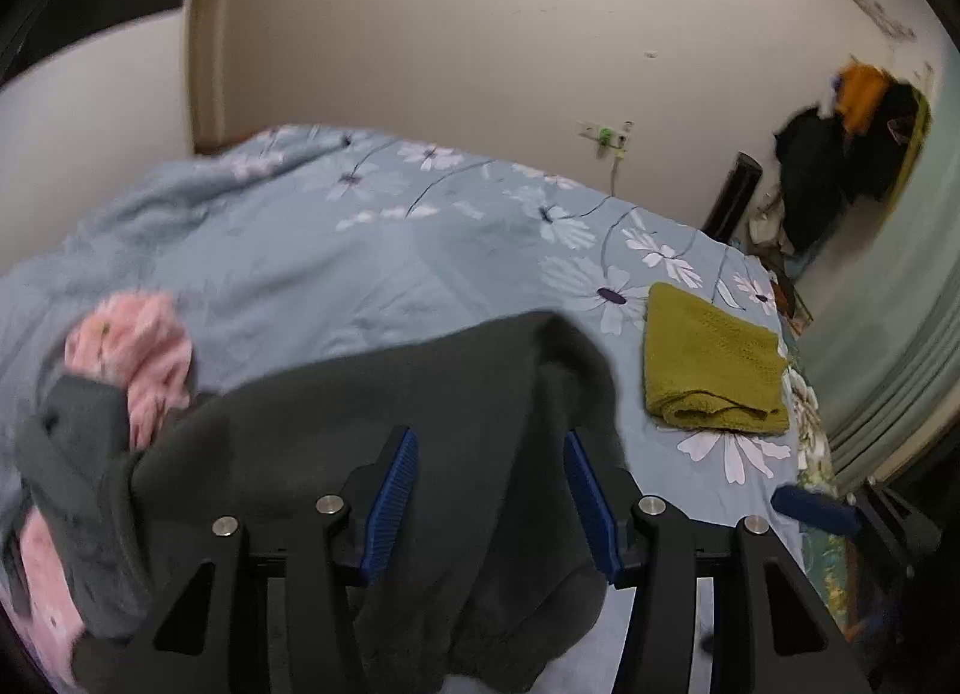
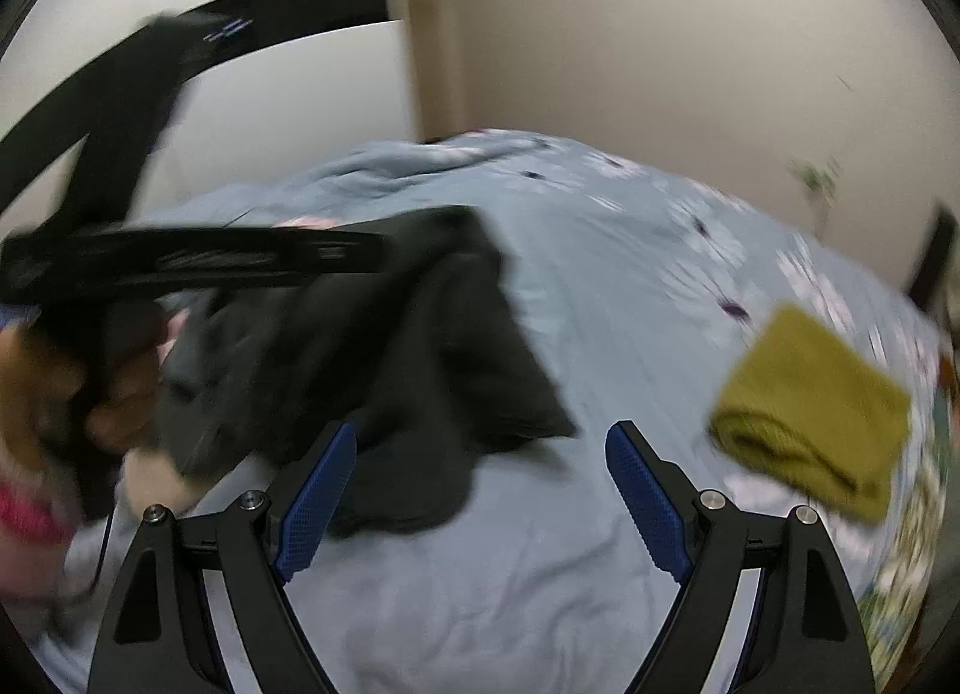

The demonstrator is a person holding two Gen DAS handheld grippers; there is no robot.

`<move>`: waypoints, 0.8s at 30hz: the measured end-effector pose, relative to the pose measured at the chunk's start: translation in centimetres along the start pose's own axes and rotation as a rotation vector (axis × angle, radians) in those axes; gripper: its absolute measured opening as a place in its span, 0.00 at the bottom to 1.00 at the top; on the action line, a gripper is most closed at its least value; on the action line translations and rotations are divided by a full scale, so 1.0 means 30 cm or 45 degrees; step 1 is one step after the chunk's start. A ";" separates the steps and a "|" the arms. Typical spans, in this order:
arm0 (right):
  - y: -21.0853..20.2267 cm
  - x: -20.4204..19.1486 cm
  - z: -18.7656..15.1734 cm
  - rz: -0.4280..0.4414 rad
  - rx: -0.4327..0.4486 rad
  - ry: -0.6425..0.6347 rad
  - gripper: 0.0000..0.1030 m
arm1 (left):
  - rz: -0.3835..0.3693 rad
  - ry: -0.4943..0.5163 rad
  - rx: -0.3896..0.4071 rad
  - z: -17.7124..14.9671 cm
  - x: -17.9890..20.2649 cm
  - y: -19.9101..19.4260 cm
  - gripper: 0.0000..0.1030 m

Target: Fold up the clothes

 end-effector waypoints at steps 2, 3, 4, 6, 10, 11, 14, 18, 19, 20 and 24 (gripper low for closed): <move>0.010 -0.088 0.004 0.029 -0.011 -0.099 0.84 | -0.003 -0.067 -0.022 -0.029 -0.072 -0.003 0.54; 0.018 -0.129 0.005 0.044 -0.019 -0.146 0.84 | -0.005 -0.101 -0.034 -0.044 -0.109 -0.005 0.54; 0.028 -0.160 0.011 0.038 -0.006 -0.162 0.84 | -0.006 -0.134 -0.044 -0.058 -0.145 -0.007 0.54; 0.063 -0.253 0.016 0.076 -0.040 -0.252 0.84 | -0.001 -0.192 -0.058 -0.081 -0.220 -0.019 0.54; 0.141 -0.415 0.023 0.085 -0.085 -0.507 0.84 | 0.017 -0.327 -0.067 -0.141 -0.389 -0.063 0.55; 0.167 -0.447 0.023 0.074 -0.103 -0.569 0.84 | 0.024 -0.356 -0.067 -0.157 -0.429 -0.074 0.55; 0.240 -0.511 0.007 0.061 -0.143 -0.708 0.84 | -0.006 -0.445 -0.077 -0.207 -0.527 -0.094 0.55; 0.362 -0.565 -0.021 -0.024 -0.205 -0.866 0.84 | 0.017 -0.496 -0.084 -0.256 -0.603 -0.124 0.56; 0.391 -0.569 -0.027 -0.063 -0.210 -0.891 0.84 | 0.020 -0.504 -0.079 -0.264 -0.617 -0.135 0.56; 0.416 -0.565 -0.029 -0.112 -0.210 -0.906 0.84 | 0.020 -0.511 -0.074 -0.272 -0.630 -0.144 0.56; 0.482 -0.548 -0.030 -0.284 -0.195 -0.946 0.78 | -0.009 -0.549 -0.056 -0.282 -0.665 -0.172 0.57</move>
Point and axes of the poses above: each gripper's, at about its wrist camera, not at the fingertips, and y roughly the way its jaws point, x to its right, z to its top, the point moved 9 cm from there along y, roughly the way its jaws point, and after that the axes turned 11 degrees about -x, right-handed, at the moved point
